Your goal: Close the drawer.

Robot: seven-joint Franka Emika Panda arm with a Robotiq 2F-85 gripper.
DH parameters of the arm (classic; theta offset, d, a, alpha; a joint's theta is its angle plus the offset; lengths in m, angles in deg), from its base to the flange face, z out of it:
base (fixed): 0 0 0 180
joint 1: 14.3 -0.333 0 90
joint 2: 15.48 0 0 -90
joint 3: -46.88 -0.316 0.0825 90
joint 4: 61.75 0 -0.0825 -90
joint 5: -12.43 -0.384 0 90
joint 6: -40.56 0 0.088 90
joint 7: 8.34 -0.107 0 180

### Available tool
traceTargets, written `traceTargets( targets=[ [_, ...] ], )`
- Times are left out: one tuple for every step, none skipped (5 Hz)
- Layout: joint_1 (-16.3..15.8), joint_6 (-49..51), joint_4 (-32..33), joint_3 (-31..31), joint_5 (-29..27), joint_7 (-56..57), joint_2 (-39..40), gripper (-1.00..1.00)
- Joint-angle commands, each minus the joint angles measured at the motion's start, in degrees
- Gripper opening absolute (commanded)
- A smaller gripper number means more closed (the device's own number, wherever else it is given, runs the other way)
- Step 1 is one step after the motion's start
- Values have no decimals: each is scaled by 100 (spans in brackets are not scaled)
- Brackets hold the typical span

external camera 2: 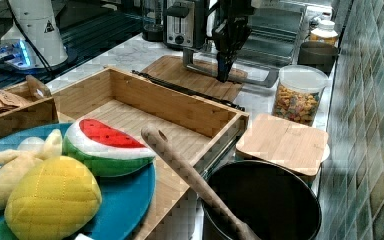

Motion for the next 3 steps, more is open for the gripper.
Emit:
traceTargets(
  targets=[
    [61,-44,221,228,258,-242,-48,-100],
    [41,-101,413,304,407,-314,-79,-100],
    [118,-396,685,322,290,-363,-144,-100]
  ],
)
